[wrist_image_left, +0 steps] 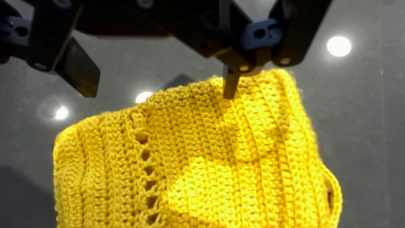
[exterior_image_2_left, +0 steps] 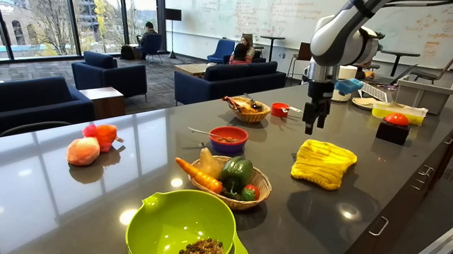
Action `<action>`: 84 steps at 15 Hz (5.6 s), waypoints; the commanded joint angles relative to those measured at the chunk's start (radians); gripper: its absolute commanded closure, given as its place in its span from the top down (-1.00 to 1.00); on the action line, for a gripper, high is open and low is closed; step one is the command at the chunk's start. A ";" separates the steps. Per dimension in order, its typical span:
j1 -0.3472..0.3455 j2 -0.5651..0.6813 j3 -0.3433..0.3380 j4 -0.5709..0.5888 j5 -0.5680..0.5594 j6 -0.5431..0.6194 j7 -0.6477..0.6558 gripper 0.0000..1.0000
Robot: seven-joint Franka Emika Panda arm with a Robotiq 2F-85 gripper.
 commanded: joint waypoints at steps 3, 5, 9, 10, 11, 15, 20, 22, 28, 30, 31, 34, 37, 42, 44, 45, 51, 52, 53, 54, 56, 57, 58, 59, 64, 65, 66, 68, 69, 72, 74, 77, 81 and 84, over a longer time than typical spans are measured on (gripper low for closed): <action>-0.011 -0.035 -0.005 -0.133 0.004 0.118 -0.089 1.00; -0.018 -0.025 -0.008 -0.161 0.002 0.153 -0.126 1.00; -0.044 0.006 -0.022 -0.184 0.002 0.202 -0.195 1.00; -0.052 0.018 -0.027 -0.182 -0.004 0.215 -0.205 1.00; -0.061 0.028 -0.030 -0.178 -0.003 0.219 -0.219 1.00; -0.095 0.091 -0.028 -0.134 0.013 0.245 -0.260 1.00; -0.121 0.160 0.010 -0.079 0.042 0.233 -0.263 1.00; -0.126 0.191 0.028 -0.069 0.052 0.231 -0.263 1.00; -0.123 0.238 0.038 -0.068 0.026 0.235 -0.236 0.30; -0.125 0.221 0.031 -0.072 0.020 0.231 -0.231 0.06; -0.122 0.208 0.024 -0.076 0.011 0.232 -0.223 -0.11; -0.115 0.173 0.013 -0.087 -0.005 0.225 -0.212 -0.63; -0.110 0.144 0.019 -0.095 0.001 0.211 -0.207 -1.00; -0.076 0.087 0.012 -0.089 -0.020 0.201 -0.152 -0.95; -0.063 0.064 0.003 -0.066 -0.044 0.188 -0.113 -0.95; -0.061 0.060 0.001 -0.042 -0.049 0.170 -0.096 -0.95; -0.056 0.097 -0.030 0.151 -0.067 0.084 -0.012 -0.95; -0.055 0.112 -0.036 0.190 -0.071 0.071 -0.002 -0.95; -0.056 0.135 -0.040 0.241 -0.074 0.055 0.006 -0.95; -0.056 0.155 -0.043 0.284 -0.075 0.039 0.010 -0.95; -0.060 0.213 -0.048 0.397 -0.078 -0.007 0.012 -0.95; -0.063 0.238 -0.048 0.447 -0.077 -0.028 0.009 -0.95; -0.067 0.269 -0.049 0.503 -0.072 -0.054 0.005 -0.95; -0.071 0.295 -0.049 0.549 -0.068 -0.075 0.003 -0.95; -0.097 0.417 -0.051 0.746 -0.057 -0.188 0.000 -0.95; -0.100 0.433 -0.049 0.769 -0.058 -0.205 -0.003 -0.90; -0.103 0.448 -0.048 0.793 -0.059 -0.221 -0.002 -0.31; -0.105 0.468 -0.043 0.826 -0.054 -0.251 -0.001 -0.20; -0.103 0.473 -0.041 0.836 -0.055 -0.262 0.000 -0.06; -0.089 0.459 -0.034 0.834 -0.056 -0.281 0.017 0.33; -0.077 0.438 -0.028 0.818 -0.055 -0.287 0.034 0.61; -0.049 0.398 -0.022 0.768 -0.060 -0.292 0.069 0.97; -0.012 0.330 -0.001 0.675 -0.047 -0.341 0.108 1.00; 0.019 0.269 0.008 0.581 -0.043 -0.339 0.151 1.00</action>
